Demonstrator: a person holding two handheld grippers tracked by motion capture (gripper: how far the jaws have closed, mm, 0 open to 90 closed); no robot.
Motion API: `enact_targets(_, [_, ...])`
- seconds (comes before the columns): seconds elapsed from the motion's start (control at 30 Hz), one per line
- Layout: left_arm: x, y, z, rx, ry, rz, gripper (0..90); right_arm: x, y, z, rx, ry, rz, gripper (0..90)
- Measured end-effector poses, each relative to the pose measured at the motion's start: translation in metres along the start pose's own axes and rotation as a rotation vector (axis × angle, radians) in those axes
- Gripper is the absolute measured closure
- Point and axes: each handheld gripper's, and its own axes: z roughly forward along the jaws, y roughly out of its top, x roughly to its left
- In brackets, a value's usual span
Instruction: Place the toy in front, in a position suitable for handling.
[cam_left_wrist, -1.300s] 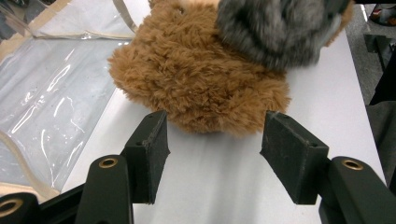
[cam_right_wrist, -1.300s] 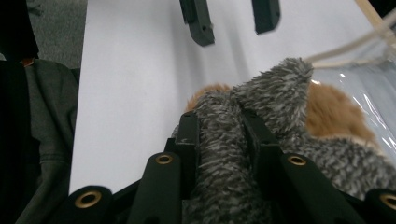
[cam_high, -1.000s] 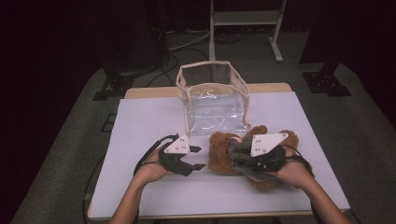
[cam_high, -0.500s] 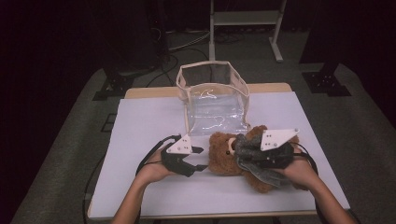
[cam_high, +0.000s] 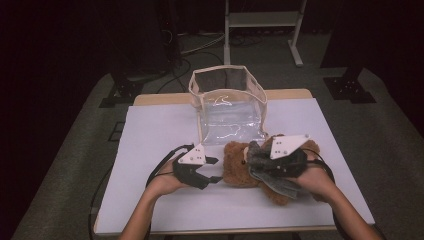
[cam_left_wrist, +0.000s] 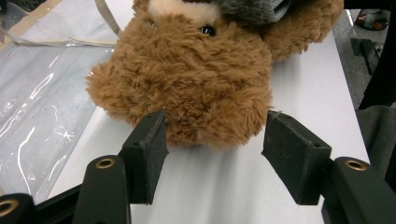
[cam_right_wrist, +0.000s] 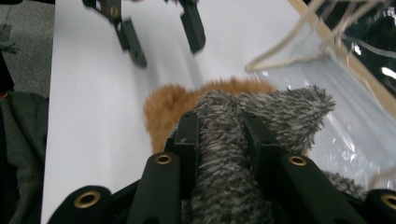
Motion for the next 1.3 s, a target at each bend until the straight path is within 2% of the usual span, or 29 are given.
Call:
enact_targets(0.13, [0.000,-0.002,-0.001,-0.001,0.000,-0.006,38.6,-0.006,0.021,0.018,0.013,0.015,-0.014,69.6])
enact_targets(0.27, [0.001,-0.002,-0.004,-0.005,0.003,-0.007,38.6,-0.010,0.025,0.029,0.039,0.031,-0.013,69.4])
enact_targets(0.37, [0.001,-0.003,-0.007,-0.010,0.010,-0.009,38.6,-0.011,0.015,0.022,0.032,0.045,0.009,69.5])
enact_targets(0.47, [0.001,-0.002,-0.007,-0.013,0.013,-0.010,38.7,-0.012,0.004,0.008,0.001,0.052,0.043,69.2])
enact_targets(0.53, [0.000,-0.001,-0.006,-0.011,0.012,-0.006,38.6,-0.016,-0.001,-0.003,-0.013,0.030,0.064,69.2])
enact_targets(0.6, [-0.001,-0.001,-0.005,-0.011,0.009,-0.006,38.6,-0.021,-0.008,-0.010,-0.006,0.006,0.086,69.2])
enact_targets(0.7, [0.000,0.000,-0.003,-0.004,0.006,0.000,38.6,-0.026,-0.023,-0.013,0.017,-0.015,0.117,69.2])
enact_targets(0.83, [-0.001,0.005,0.002,-0.008,-0.006,0.000,38.3,-0.023,-0.039,-0.011,0.014,0.004,0.158,69.5])
enact_targets(0.87, [-0.001,0.008,0.004,-0.011,-0.009,0.011,38.2,-0.020,-0.042,-0.010,0.010,0.012,0.163,69.6])
enact_targets(1.0, [-0.004,0.024,0.014,-0.023,-0.029,0.046,38.2,-0.004,-0.044,-0.007,0.032,0.057,0.122,69.7])
enact_targets(1.1, [-0.006,0.033,0.025,0.001,-0.050,0.076,38.5,0.002,-0.039,-0.011,0.047,0.087,0.087,69.7])
enact_targets(1.17, [-0.008,0.034,0.034,0.014,-0.071,0.080,38.6,0.001,-0.035,-0.013,0.041,0.072,0.079,69.6])
enact_targets(1.23, [-0.012,0.032,0.043,0.035,-0.071,0.086,37.7,-0.004,-0.031,-0.015,0.018,0.052,0.084,69.6])
enact_targets(1.3, [-0.012,0.030,0.047,0.034,-0.080,0.073,37.7,-0.011,-0.029,-0.016,-0.004,0.039,0.094,69.6])
